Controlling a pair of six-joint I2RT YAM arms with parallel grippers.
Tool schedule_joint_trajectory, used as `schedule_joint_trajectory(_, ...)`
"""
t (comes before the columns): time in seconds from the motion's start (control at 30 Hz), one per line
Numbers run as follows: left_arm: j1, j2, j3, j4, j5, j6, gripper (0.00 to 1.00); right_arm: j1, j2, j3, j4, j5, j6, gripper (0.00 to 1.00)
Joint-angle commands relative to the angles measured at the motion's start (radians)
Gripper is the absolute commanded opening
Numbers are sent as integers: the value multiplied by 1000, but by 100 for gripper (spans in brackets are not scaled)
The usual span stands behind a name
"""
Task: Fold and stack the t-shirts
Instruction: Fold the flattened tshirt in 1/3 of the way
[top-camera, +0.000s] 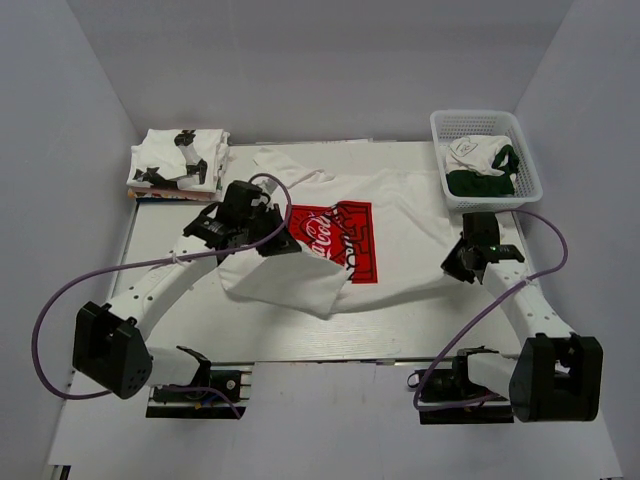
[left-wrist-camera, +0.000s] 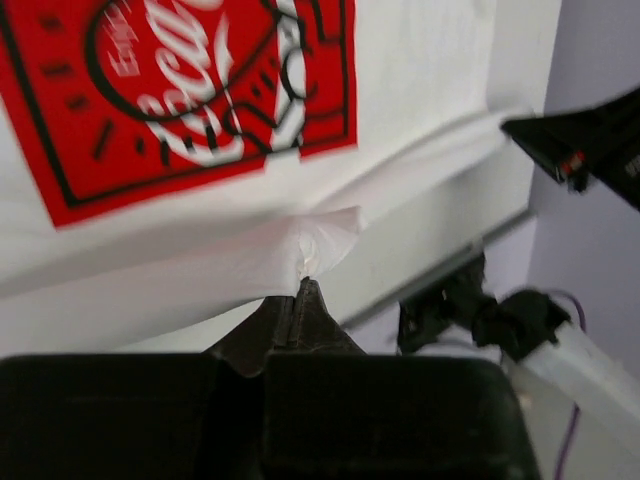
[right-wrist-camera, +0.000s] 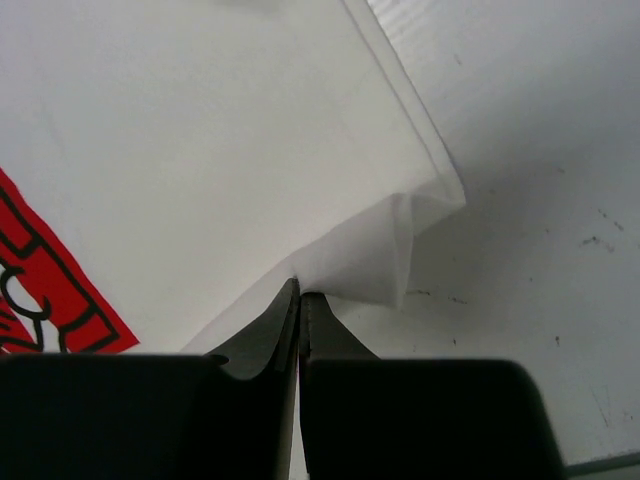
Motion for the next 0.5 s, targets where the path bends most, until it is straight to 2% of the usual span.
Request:
schedule_joint_trajectory(0.0,18,0,77,64,-209,43,0,4,42,105,82,26,-27,0)
schedule_joint_trajectory(0.17,47,61,202,126,-369,153,0,1,157,222,127,24,-32,0)
schedule_joint_trajectory(0.47,103,228,311,250,-476,265,0,-4,349,359,178,105,-55,0)
